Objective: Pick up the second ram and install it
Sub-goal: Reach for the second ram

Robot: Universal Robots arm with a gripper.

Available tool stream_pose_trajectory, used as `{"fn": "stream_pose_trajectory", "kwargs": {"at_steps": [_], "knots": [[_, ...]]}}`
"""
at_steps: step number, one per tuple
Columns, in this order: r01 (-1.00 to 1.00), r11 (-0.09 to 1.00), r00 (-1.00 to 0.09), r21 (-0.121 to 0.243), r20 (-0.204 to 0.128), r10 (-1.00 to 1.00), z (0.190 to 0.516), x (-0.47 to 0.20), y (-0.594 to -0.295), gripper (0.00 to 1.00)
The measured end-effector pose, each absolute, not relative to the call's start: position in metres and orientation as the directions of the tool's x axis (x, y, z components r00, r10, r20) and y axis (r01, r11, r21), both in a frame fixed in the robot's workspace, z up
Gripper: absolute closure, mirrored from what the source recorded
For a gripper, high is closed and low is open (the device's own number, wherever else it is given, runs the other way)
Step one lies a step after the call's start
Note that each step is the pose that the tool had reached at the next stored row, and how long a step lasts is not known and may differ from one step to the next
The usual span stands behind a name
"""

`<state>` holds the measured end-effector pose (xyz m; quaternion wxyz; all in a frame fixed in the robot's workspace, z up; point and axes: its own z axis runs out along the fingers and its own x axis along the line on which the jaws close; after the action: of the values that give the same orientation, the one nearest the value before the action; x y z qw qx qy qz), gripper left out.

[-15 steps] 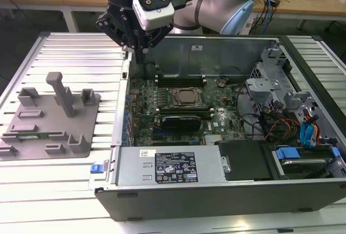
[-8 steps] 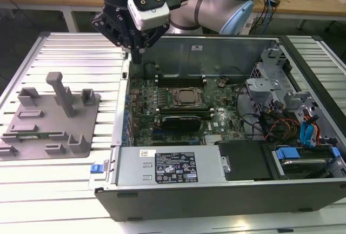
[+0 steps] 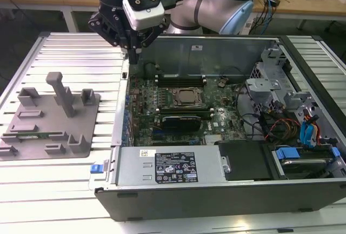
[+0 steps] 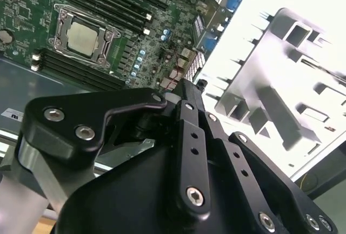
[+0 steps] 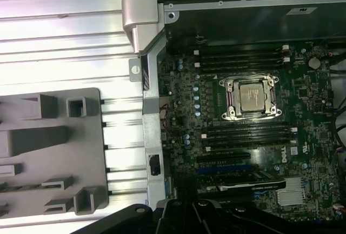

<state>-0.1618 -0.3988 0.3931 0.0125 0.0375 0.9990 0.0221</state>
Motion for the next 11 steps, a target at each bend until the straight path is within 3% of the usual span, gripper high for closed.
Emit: {"fn": "stream_pose_trajectory", "kwargs": {"at_steps": [11], "knots": [[0.074,0.996,-0.997,0.045,-0.023,0.075,0.3931,-0.1723,-0.3989,0.92]]}}
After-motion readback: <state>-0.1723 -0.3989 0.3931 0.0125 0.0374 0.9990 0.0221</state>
